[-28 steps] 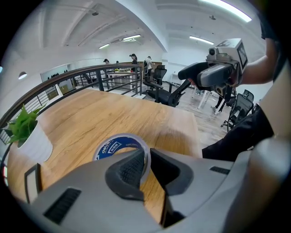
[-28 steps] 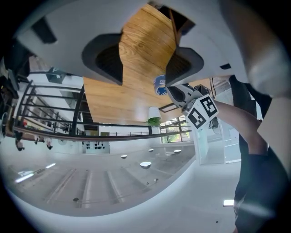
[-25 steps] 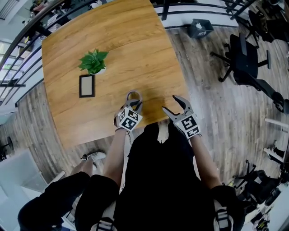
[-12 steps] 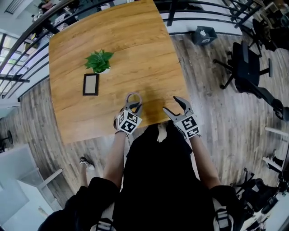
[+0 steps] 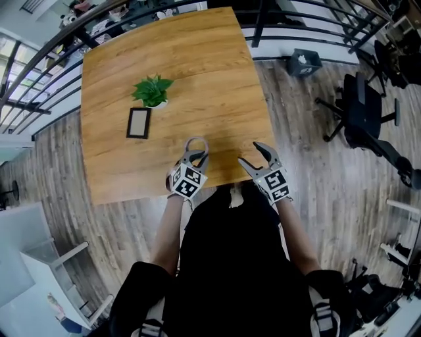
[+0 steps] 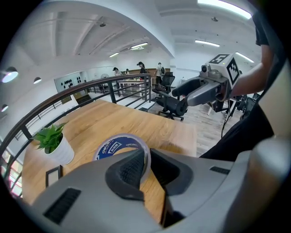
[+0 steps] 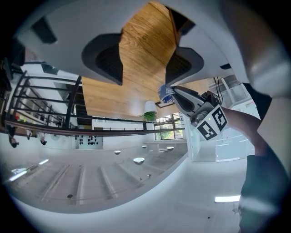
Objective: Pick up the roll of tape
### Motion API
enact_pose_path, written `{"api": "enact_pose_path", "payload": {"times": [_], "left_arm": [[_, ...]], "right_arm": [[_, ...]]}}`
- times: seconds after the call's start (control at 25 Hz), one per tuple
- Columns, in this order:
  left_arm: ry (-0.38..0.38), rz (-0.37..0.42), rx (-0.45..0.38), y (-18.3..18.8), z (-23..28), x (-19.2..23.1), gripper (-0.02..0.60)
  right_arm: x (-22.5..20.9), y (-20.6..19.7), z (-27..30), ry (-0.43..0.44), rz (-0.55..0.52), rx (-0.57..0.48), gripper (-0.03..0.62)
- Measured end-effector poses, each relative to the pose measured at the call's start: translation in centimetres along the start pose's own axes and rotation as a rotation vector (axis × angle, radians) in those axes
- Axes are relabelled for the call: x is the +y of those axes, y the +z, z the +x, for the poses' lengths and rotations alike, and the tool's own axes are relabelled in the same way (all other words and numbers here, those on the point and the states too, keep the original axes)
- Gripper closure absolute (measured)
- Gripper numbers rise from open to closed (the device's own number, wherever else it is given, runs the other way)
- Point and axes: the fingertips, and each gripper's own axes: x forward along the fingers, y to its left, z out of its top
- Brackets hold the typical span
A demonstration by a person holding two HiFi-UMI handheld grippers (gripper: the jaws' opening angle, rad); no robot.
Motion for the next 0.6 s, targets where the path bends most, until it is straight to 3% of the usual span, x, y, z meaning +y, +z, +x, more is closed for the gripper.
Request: {"api": "enact_pose_path", "payload": {"times": [0.28,0.6], "left_arm": [[0.061,-0.017,-0.037,2.2,-1.5,0.3,0.525],[0.159,-0.065,-0.076,4.0,-3.4,0.7,0.525]], "right_arm": [[-0.6,1.8,0.6,0.037,-0.025,-0.037,0.29],[-0.5,3.3,2.8,0.135,-0.1,-0.04,0.292]]}}
